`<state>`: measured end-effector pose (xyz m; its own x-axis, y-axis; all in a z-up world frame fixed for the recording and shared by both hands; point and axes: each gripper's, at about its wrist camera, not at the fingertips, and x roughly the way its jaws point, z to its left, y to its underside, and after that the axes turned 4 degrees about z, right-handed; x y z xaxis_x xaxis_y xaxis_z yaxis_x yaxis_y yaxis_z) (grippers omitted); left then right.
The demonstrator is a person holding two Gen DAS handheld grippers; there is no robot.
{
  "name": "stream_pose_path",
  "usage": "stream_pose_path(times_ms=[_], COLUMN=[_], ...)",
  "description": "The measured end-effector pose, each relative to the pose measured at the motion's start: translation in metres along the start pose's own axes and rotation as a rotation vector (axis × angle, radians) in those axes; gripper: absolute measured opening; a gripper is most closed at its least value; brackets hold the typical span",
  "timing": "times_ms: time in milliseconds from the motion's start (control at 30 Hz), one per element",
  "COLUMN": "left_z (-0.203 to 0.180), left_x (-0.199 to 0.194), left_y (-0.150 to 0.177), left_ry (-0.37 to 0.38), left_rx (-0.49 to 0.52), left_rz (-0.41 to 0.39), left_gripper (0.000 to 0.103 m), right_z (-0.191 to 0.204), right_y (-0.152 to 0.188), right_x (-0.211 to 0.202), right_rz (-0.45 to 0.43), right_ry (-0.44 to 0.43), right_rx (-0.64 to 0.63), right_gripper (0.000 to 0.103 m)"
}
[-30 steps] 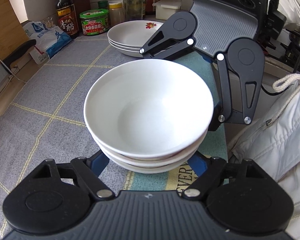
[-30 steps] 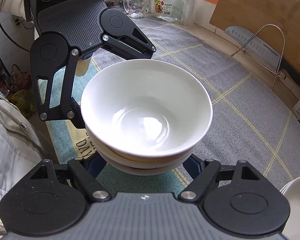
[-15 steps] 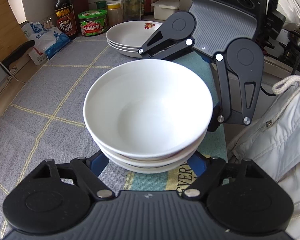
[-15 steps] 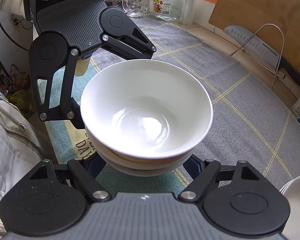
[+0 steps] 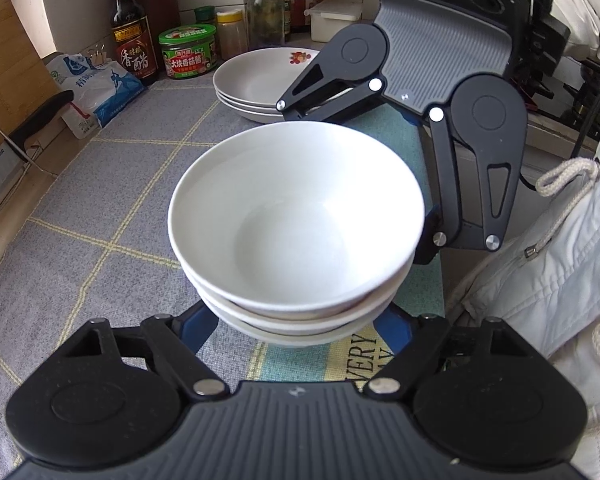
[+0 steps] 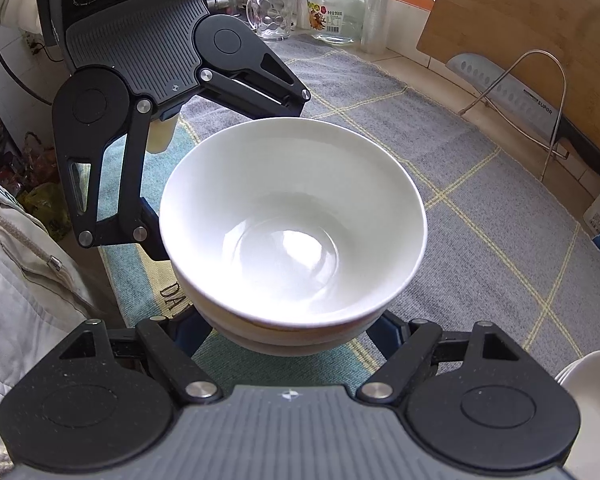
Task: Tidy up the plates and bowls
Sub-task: 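Lift the bowl stack with both tools and carry it over the plate stack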
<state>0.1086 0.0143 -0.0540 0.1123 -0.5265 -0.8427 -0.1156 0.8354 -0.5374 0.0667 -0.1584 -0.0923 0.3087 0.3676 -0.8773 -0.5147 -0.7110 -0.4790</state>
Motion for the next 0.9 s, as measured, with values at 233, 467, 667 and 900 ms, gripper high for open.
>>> stream_pose_path(times_ms=[233, 467, 667, 900], left_z=[-0.008, -0.015, -0.021, -0.021], left_x=[0.003, 0.015, 0.032, 0.062], left_y=[-0.021, -0.058, -0.095, -0.141], left_ry=[-0.018, -0.037, -0.039, -0.039], left_rx=[-0.024, -0.021, 0.004, 0.060], left_rz=[-0.029, -0.070, -0.093, -0.117], left_gripper=[0.084, 0.084, 0.084, 0.083], right_z=[-0.005, -0.033, -0.056, -0.091], right_y=[0.005, 0.020, 0.041, 0.069], right_x=[-0.019, -0.051, -0.078, -0.099], right_rz=[0.005, 0.017, 0.019, 0.035], right_ry=[0.000, 0.024, 0.075, 0.137], right_rx=[-0.042, -0.069, -0.073, -0.048], right_gripper=[0.086, 0.086, 0.086, 0.086])
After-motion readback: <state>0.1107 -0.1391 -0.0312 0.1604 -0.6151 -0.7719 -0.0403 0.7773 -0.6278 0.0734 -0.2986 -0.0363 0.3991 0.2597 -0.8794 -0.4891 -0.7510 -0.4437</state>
